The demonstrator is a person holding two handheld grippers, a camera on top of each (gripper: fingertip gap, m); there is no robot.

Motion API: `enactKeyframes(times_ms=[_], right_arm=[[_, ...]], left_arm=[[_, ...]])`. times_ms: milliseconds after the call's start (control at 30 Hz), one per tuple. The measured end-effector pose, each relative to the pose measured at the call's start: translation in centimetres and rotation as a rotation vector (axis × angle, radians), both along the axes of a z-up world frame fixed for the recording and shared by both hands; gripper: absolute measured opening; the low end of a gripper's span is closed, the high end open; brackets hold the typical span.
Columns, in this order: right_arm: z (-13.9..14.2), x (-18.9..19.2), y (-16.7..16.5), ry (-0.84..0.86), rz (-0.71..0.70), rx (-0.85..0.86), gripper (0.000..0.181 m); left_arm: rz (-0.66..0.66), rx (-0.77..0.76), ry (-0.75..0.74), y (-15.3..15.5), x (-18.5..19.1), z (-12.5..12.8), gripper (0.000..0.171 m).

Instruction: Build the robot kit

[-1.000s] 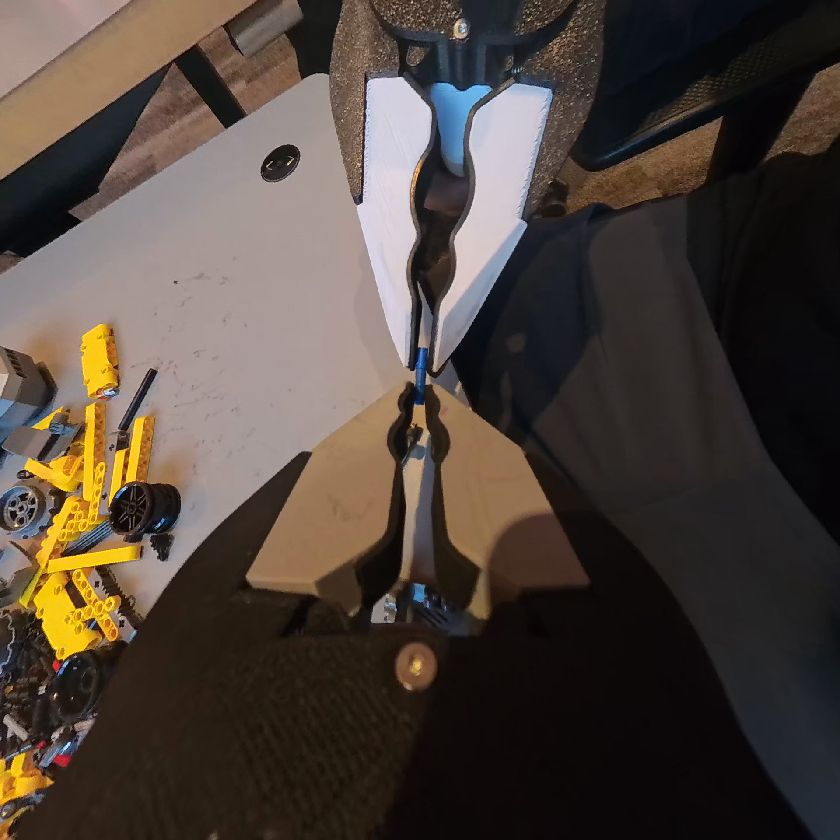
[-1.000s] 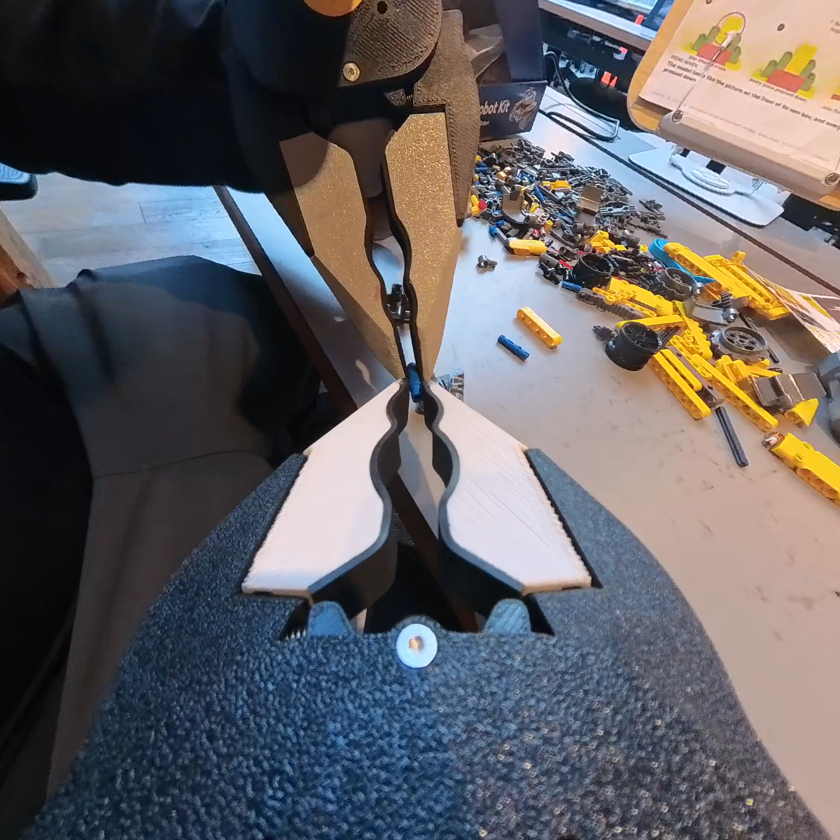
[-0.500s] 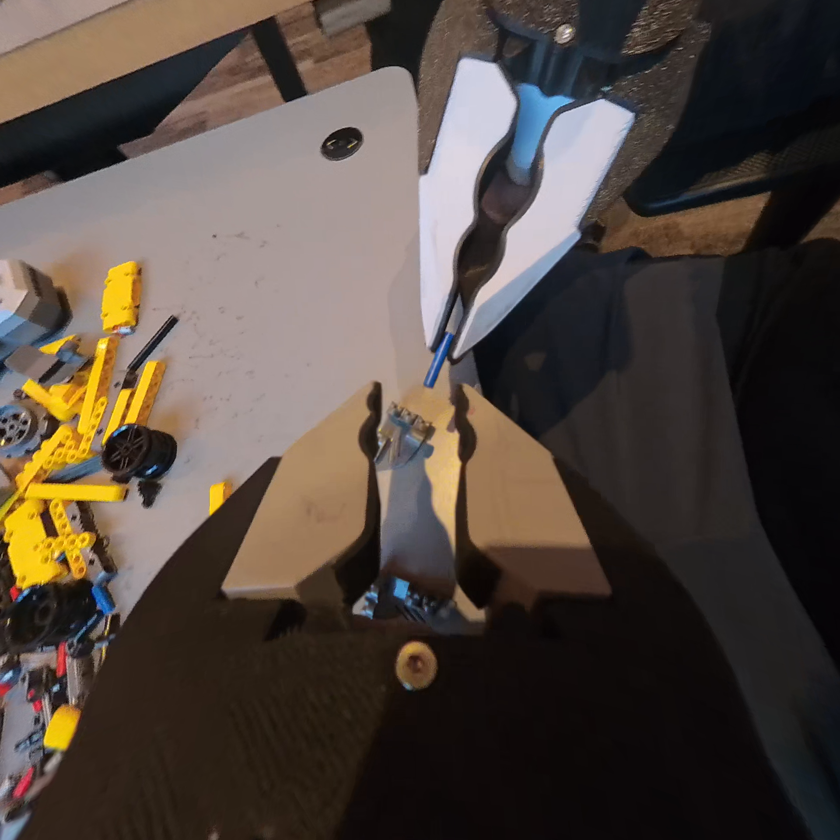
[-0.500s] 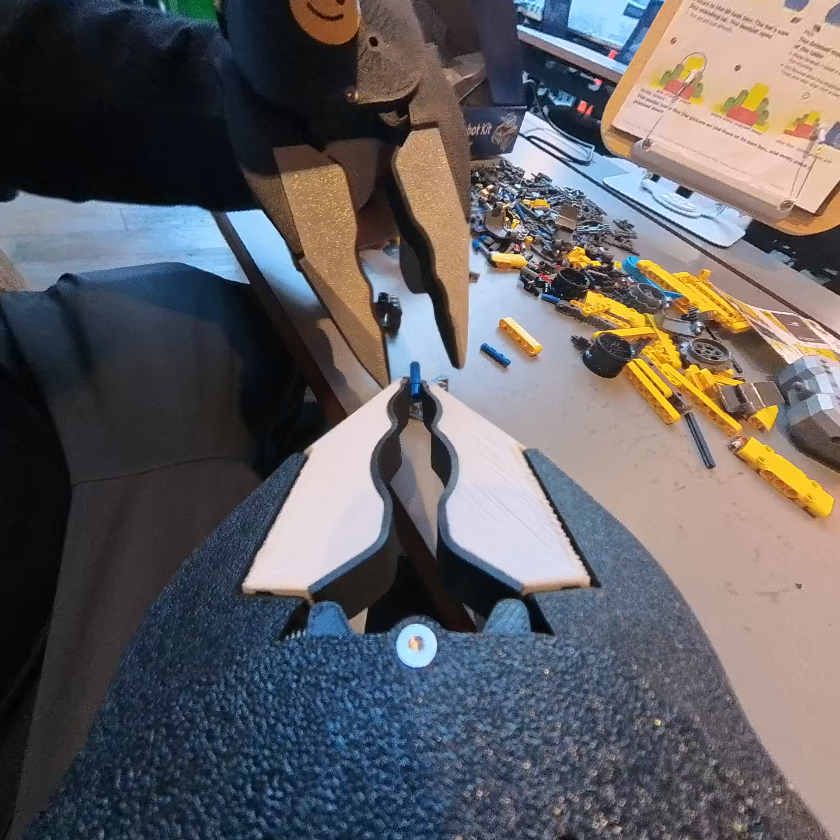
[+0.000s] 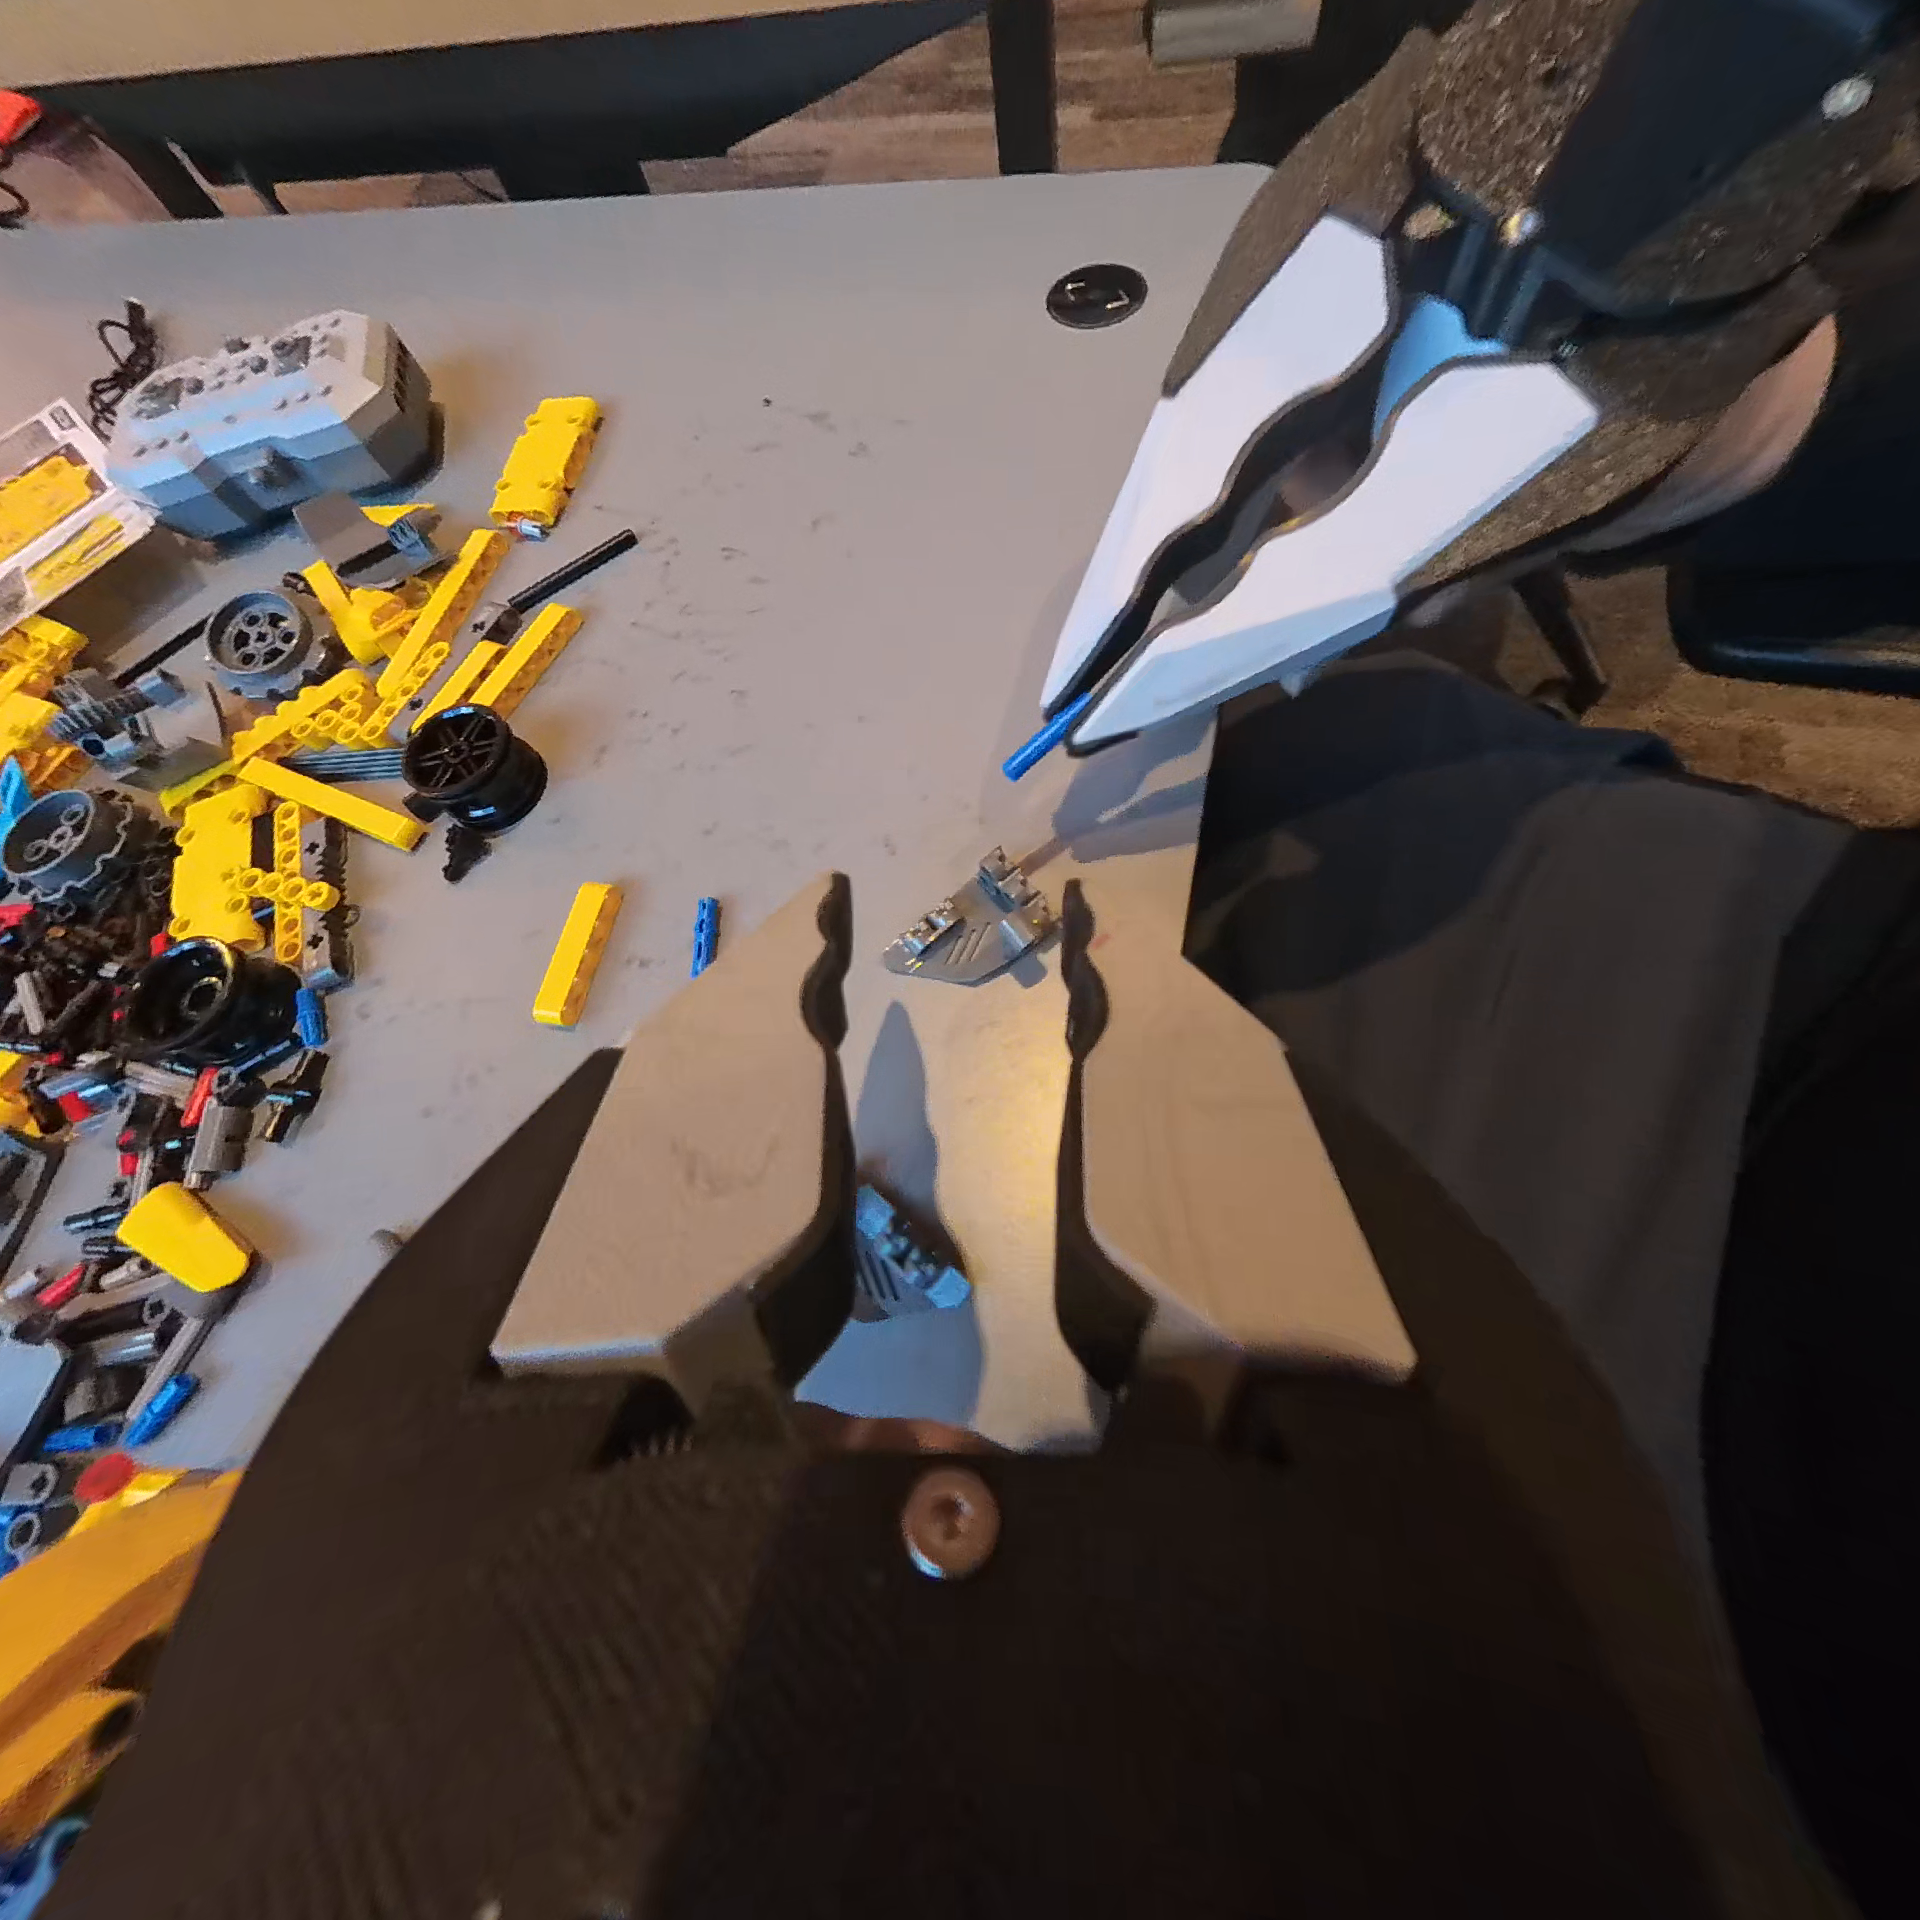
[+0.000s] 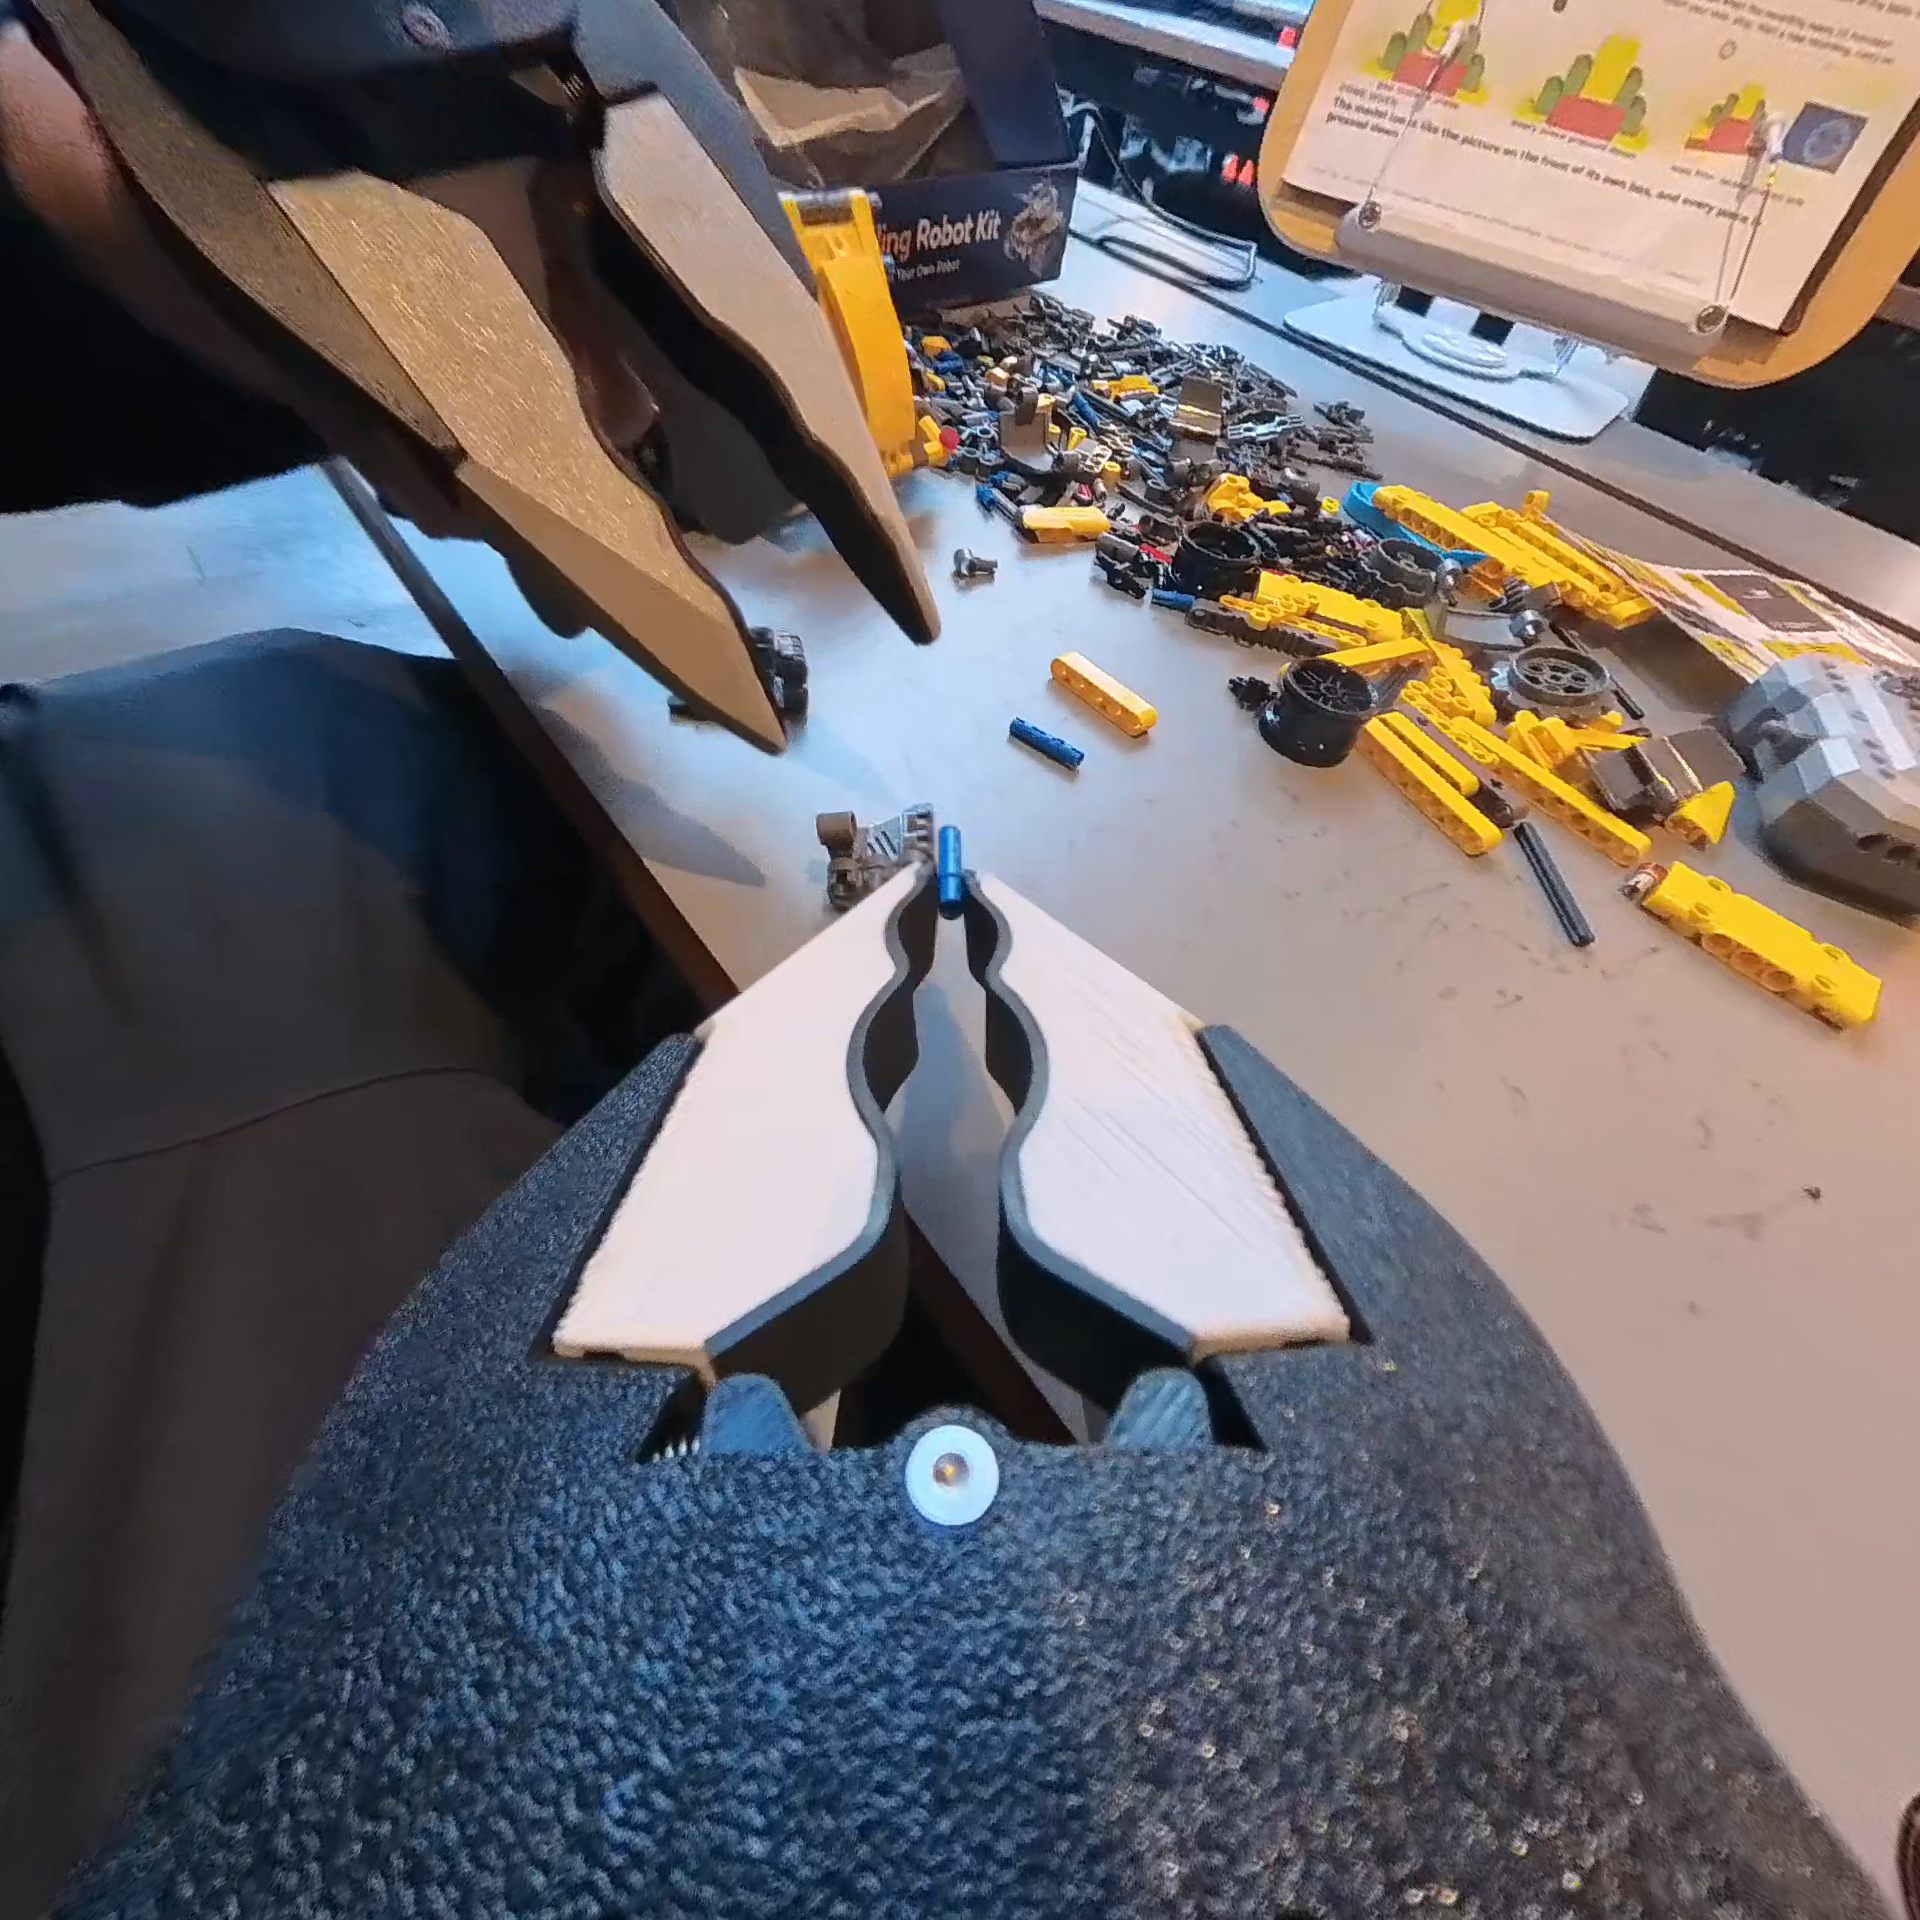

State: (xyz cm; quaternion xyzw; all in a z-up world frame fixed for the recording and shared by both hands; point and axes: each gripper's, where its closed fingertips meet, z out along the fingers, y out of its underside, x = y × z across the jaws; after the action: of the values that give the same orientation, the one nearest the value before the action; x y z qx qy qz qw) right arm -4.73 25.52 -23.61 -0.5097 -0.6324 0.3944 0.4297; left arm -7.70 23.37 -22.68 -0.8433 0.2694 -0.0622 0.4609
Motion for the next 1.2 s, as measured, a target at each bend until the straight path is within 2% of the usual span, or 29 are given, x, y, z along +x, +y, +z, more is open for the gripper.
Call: enactKeyframes(times_ms=[467, 1200], right_arm=[[-1.1, -0.5, 0.5, 0.003, -0.012, -0.094, 0.004], [-1.3, -0.3, 0.2, -0.013, -0.005, -0.045, 0.005]], left_arm=[[0.054, -0.069, 0.007, 0.1, -0.8, -2.1, 0.039], [0.075, -0.118, 0.017, 0.2, -0.6, -3.5, 0.039]])
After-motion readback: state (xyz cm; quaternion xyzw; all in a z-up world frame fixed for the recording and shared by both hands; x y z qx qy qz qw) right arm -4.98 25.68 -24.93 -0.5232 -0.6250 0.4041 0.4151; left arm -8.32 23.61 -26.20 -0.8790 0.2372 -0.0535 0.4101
